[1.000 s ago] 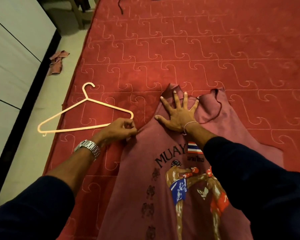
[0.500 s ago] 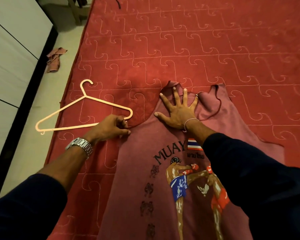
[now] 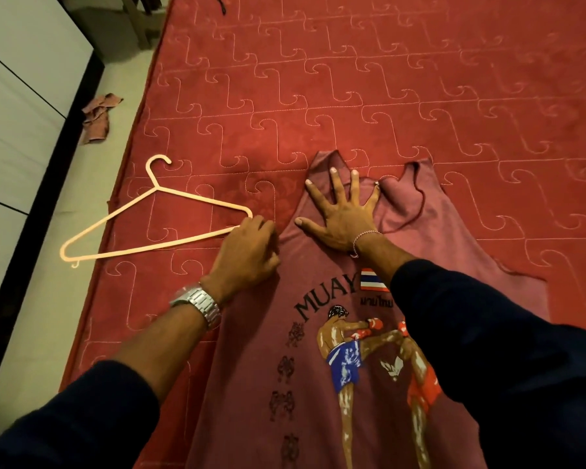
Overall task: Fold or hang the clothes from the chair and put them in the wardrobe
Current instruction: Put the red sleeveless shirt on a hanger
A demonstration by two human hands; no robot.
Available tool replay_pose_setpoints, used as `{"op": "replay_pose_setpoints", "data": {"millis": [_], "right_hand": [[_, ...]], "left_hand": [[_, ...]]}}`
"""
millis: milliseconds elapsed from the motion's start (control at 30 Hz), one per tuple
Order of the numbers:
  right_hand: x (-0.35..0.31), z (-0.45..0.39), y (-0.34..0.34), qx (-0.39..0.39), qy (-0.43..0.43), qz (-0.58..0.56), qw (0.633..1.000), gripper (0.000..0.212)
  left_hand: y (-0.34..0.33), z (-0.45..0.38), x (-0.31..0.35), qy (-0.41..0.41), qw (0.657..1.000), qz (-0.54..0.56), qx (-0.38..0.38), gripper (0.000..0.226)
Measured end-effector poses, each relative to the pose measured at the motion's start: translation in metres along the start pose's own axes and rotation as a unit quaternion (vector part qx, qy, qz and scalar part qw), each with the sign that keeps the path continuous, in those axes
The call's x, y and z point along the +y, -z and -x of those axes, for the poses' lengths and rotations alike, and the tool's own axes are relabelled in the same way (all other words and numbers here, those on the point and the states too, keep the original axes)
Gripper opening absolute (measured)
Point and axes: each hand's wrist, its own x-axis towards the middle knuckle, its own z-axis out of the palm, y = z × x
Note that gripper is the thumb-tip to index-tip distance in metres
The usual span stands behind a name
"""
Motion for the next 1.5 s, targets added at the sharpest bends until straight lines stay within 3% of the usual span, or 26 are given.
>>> {"op": "replay_pose_setpoints", "data": {"millis": [100, 200, 367, 433, 567, 633, 733, 867, 933, 1000, 1100, 1200, 1300, 1433, 1500], "right_hand": [[0.001, -0.001, -0.001, 0.002, 0.001, 0.000, 1.000, 0.084], [0.004, -0.002, 0.000, -0.008, 0.008, -0.005, 1.000, 0.084], [0.006, 0.000, 0.005, -0.033, 0.019, -0.038, 0.999, 0.074], [0.007, 0.006, 0.012, 0.009, 0.043, -0.058, 0.997, 0.066], [-0.003, 0.048, 0.010, 0.174, 0.176, -0.013, 0.969, 0.053], [-0.012, 0.082, 0.000, 0.194, 0.202, -0.039, 0.959, 0.050], [0.001, 0.138, -0.009, 0.192, 0.142, -0.080, 0.968, 0.048], [0.063, 0.188, -0.009, 0.204, -0.034, -0.076, 0.975, 0.048], [0.097, 0.201, -0.010, 0.209, -0.109, -0.064, 0.970, 0.050], [0.127, 0.209, -0.010, 0.167, -0.170, -0.055, 0.970, 0.056], [0.156, 0.215, -0.012, 0.103, -0.189, -0.039, 0.976, 0.063], [0.165, 0.205, -0.004, 0.106, -0.210, -0.049, 0.971, 0.062], [0.160, 0.174, 0.011, 0.139, -0.209, -0.128, 0.959, 0.062], [0.153, 0.099, 0.045, 0.179, -0.223, -0.274, 0.918, 0.050], [0.152, 0.058, 0.062, 0.168, -0.262, -0.367, 0.877, 0.038]], "left_hand": [[-0.022, 0.002, 0.012, -0.035, 0.999, -0.008, 0.031, 0.040], [-0.047, 0.012, 0.016, -0.031, 0.999, -0.019, -0.007, 0.067], [-0.059, 0.020, 0.021, 0.002, 0.999, -0.050, 0.000, 0.069], [-0.060, 0.020, 0.021, 0.000, 0.999, -0.046, 0.004, 0.069], [-0.063, 0.019, 0.018, -0.002, 0.999, -0.044, 0.016, 0.069], [-0.062, 0.019, 0.016, -0.006, 0.999, -0.049, 0.016, 0.070], [-0.061, 0.021, 0.017, -0.004, 0.999, -0.053, 0.003, 0.070], [-0.052, 0.013, 0.039, 0.023, 0.995, -0.091, 0.023, 0.070], [-0.049, 0.005, 0.065, 0.008, 0.993, -0.112, 0.044, 0.068], [-0.054, -0.003, 0.097, -0.034, 0.996, -0.074, 0.034, 0.070], [-0.072, -0.011, 0.129, -0.054, 0.998, -0.026, 0.001, 0.070], [-0.079, -0.018, 0.139, -0.022, 0.999, -0.035, 0.026, 0.062], [-0.071, -0.036, 0.142, -0.025, 0.996, -0.064, 0.053, 0.053], [-0.052, -0.084, 0.137, -0.048, 0.996, -0.023, 0.066, 0.043], [-0.049, -0.107, 0.137, -0.079, 0.996, 0.004, 0.047, 0.043]]}}
